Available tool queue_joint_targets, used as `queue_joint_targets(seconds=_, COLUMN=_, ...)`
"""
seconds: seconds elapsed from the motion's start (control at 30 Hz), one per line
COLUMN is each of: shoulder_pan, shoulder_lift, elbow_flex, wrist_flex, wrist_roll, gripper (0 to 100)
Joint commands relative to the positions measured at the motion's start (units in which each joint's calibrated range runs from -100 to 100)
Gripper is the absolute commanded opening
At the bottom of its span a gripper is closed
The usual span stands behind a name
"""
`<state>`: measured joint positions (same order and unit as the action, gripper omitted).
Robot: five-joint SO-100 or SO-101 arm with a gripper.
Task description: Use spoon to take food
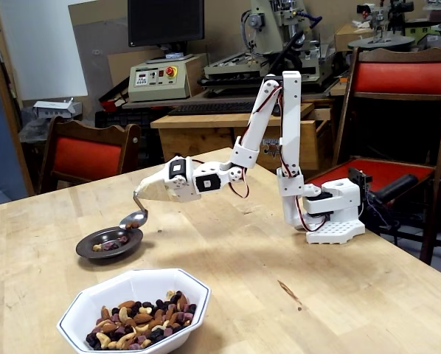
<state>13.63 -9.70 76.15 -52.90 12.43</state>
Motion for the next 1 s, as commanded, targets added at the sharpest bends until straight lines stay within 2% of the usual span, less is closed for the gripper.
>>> queue_joint_targets(seconds=0.0, shoulder_pan=-0.14, shoulder_lift=-3.78, elbow_flex=-0.4, wrist_flex=-0.94, wrist_roll=0.24, gripper=4)
queue_joint_targets(seconds=0.47, shoulder_pan=-0.14, shoulder_lift=-3.78, elbow_flex=-0.4, wrist_flex=-0.94, wrist_roll=8.89, gripper=4)
queue_joint_targets(seconds=0.97, shoulder_pan=-0.22, shoulder_lift=-3.78, elbow_flex=-0.31, wrist_flex=-0.94, wrist_roll=9.52, gripper=4)
